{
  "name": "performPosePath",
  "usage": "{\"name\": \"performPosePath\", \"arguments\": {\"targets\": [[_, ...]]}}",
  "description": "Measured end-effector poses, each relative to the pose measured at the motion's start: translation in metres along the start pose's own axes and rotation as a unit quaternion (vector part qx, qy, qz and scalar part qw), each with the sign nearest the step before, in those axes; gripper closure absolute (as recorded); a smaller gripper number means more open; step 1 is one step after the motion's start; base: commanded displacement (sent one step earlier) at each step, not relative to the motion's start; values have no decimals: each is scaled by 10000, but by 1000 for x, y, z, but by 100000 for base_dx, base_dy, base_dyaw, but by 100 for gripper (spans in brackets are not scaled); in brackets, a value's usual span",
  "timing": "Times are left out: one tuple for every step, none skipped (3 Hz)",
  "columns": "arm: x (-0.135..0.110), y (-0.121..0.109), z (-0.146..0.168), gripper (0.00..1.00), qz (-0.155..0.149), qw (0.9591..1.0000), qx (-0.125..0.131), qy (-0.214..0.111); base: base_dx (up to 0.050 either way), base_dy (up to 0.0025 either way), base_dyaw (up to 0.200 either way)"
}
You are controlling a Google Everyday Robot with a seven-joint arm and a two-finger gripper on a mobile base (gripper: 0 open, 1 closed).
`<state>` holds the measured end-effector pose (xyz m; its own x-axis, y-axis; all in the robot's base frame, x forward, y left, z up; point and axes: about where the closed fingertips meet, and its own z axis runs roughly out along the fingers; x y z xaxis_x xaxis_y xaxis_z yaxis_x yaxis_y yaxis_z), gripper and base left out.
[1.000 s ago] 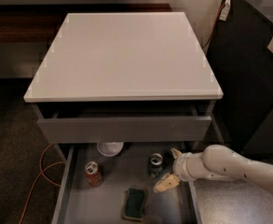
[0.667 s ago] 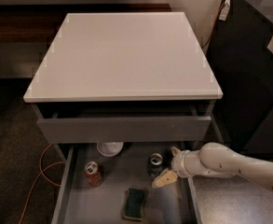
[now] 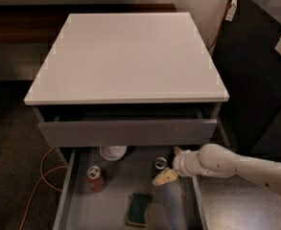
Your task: Pick green can from middle drawer and place on counter
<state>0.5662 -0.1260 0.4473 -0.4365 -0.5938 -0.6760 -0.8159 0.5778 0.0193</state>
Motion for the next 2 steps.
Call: {"name": "performPosePath", "arguments": {"targets": [[-2, -6, 12, 0, -15, 10000, -5, 49, 0, 0, 0], [-1, -6, 22, 18, 10, 9999, -49, 137, 0, 0, 0]]}}
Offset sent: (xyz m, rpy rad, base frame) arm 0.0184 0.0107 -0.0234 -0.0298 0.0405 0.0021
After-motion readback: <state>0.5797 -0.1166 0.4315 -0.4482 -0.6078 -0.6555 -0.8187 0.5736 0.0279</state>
